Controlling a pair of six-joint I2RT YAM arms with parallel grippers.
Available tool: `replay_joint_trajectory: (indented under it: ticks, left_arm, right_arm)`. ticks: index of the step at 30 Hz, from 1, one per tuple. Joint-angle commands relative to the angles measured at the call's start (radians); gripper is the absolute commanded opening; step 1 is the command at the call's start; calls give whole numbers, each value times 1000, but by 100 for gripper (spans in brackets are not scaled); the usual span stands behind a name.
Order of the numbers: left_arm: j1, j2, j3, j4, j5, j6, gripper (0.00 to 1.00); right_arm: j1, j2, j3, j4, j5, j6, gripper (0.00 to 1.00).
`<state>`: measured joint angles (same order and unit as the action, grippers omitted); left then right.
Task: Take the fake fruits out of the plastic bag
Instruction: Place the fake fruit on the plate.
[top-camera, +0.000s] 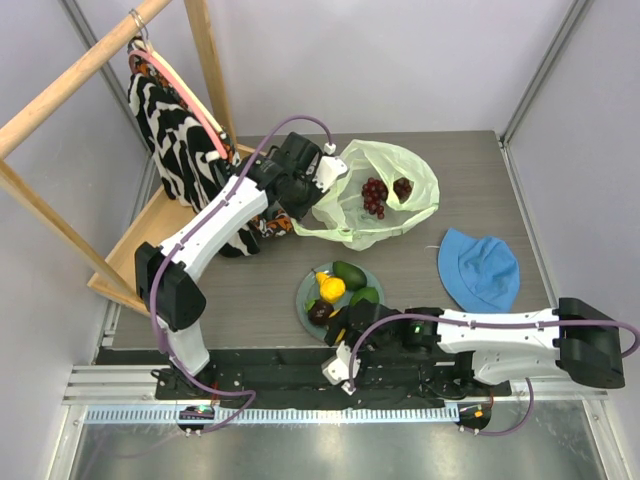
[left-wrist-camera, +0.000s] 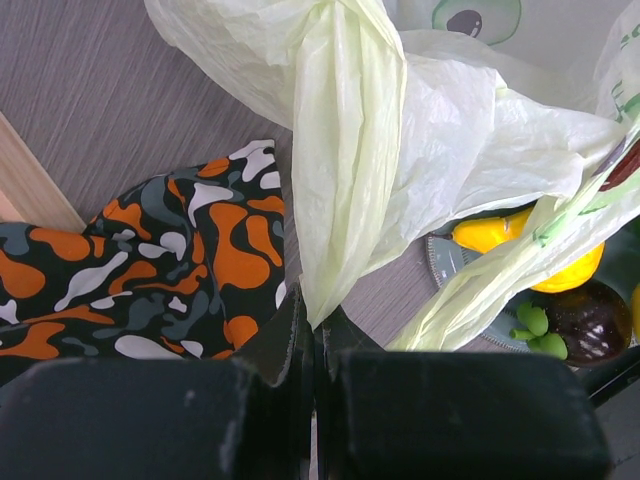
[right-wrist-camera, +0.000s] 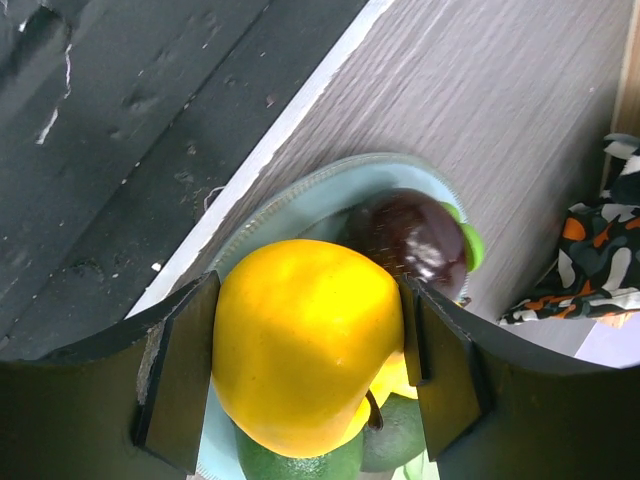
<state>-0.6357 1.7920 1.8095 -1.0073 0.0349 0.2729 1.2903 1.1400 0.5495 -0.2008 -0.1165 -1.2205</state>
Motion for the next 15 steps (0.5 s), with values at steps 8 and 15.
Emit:
replay_joint_trajectory:
  ticks: [8,15]
  left_arm:
    - [-5,-40,2,-2,28,5,0]
    - [-10,-33,16,-5,40,9,0]
  right_arm:
    - [6,-26,-48,84,69,-16,81]
    - [7,-115,-48,17,34,-48,100]
